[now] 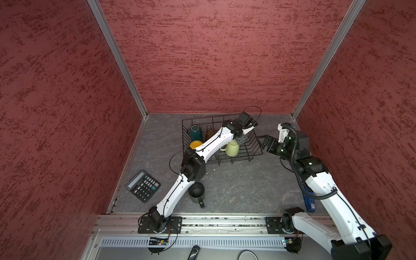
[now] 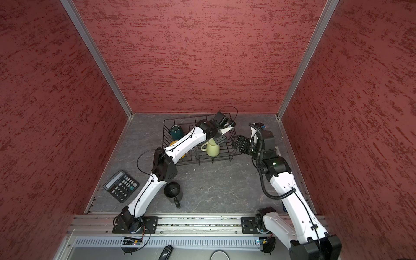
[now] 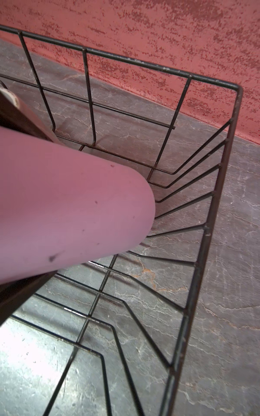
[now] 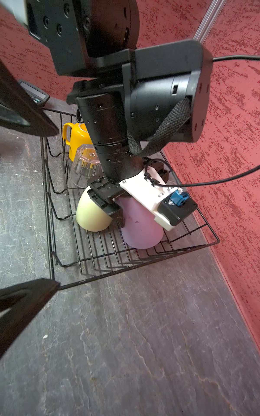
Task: Load cups into a dish rack
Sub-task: Place the cup upside down at the dish rack.
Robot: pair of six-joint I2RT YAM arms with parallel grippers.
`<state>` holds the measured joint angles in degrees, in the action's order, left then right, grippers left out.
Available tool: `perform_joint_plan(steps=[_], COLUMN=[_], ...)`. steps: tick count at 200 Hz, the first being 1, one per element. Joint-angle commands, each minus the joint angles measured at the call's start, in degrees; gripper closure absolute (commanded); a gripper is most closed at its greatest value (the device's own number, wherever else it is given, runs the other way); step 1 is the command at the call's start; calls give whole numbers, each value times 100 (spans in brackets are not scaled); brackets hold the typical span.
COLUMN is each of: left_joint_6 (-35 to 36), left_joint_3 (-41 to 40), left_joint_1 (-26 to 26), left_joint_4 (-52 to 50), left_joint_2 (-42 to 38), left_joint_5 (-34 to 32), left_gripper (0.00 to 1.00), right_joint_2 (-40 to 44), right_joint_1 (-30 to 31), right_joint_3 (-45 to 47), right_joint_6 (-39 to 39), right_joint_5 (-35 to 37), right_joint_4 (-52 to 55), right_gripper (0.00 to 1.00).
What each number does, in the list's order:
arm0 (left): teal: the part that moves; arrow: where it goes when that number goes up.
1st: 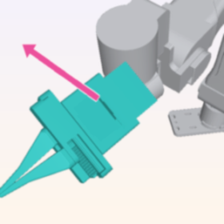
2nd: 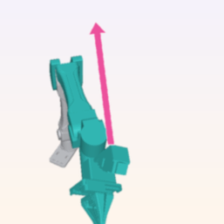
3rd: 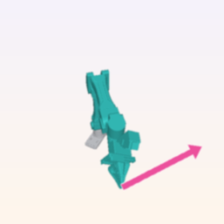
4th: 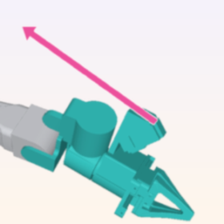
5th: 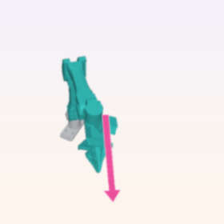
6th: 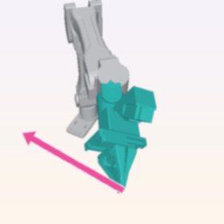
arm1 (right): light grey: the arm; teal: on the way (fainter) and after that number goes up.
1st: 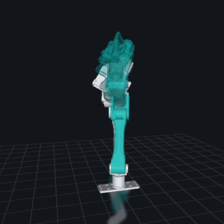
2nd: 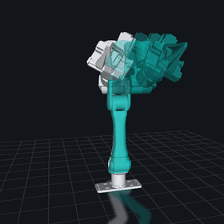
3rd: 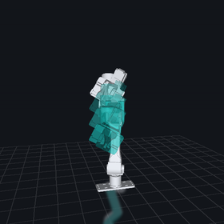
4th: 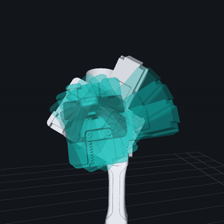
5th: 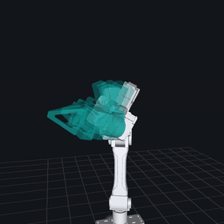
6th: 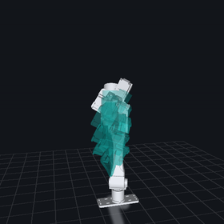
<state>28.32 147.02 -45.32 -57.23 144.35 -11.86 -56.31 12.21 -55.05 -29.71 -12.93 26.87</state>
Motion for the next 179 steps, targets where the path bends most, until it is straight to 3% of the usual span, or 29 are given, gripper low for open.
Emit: perform_joint_plan(steps=[1,75,137,179], left_joint_6=[340,236,216,110], left_joint_3=[113,125,125,108], left_joint_1=[-84,-126,-133,-133], left_joint_4=[-3,-135,-170,-65], left_joint_2=[229,210,193,74], left_joint_5=[-121,321,256,234], left_gripper=[36,18,3,0], right_joint_2=[-36,-46,-38,23], right_joint_1=[-16,-14,-10,-9], right_joint_3=[27,52,84,-47], right_joint_6=[-78,-105,-131,-72], right_joint_5=[-102,-142,-166,-89], right_joint_4=[-224,-248,-279,-168], right_gripper=[1,1,1,1])
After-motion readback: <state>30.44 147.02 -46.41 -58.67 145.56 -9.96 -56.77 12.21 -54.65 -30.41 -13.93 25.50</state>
